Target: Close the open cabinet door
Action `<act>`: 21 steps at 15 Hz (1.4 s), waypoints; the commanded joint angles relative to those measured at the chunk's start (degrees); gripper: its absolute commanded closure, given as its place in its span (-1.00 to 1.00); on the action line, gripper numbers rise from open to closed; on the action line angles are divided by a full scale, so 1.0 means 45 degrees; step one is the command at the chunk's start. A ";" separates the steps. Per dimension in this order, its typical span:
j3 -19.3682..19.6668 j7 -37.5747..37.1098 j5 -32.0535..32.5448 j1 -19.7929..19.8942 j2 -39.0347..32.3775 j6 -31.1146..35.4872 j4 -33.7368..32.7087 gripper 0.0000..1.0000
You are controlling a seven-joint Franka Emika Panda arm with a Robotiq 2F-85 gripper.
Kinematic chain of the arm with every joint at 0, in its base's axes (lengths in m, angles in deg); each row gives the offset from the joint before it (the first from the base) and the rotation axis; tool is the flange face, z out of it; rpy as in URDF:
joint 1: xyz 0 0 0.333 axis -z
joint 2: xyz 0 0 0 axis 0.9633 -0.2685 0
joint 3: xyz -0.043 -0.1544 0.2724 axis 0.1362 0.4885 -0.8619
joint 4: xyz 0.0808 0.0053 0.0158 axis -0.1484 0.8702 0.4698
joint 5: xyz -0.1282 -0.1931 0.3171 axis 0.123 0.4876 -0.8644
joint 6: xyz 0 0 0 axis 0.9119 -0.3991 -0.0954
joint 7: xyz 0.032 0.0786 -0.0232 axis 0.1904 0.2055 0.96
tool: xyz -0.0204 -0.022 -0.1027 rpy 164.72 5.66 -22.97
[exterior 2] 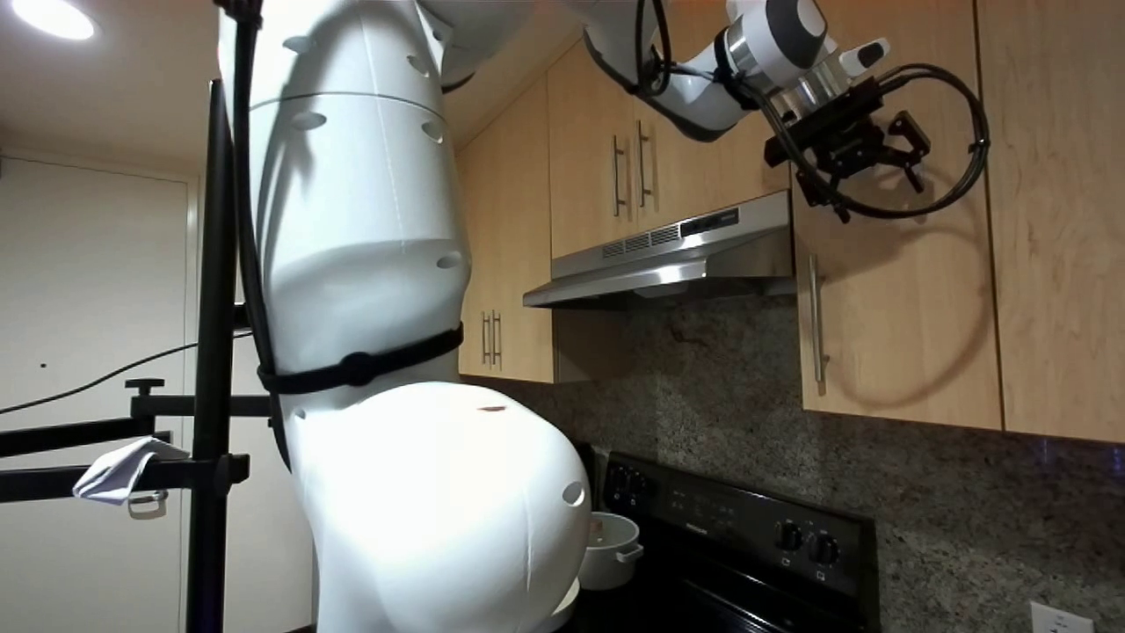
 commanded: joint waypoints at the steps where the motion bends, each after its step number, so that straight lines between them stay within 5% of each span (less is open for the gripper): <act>1: 0.0034 -0.0495 -0.0003 0.0237 0.1190 -0.0015 0.1623 -1.00; 12: 0.0471 -0.0027 0.0067 0.0827 0.3829 -0.0960 0.5589 -1.00; 21: 0.1558 0.2710 0.0086 0.0745 0.6544 -0.3495 0.8331 -1.00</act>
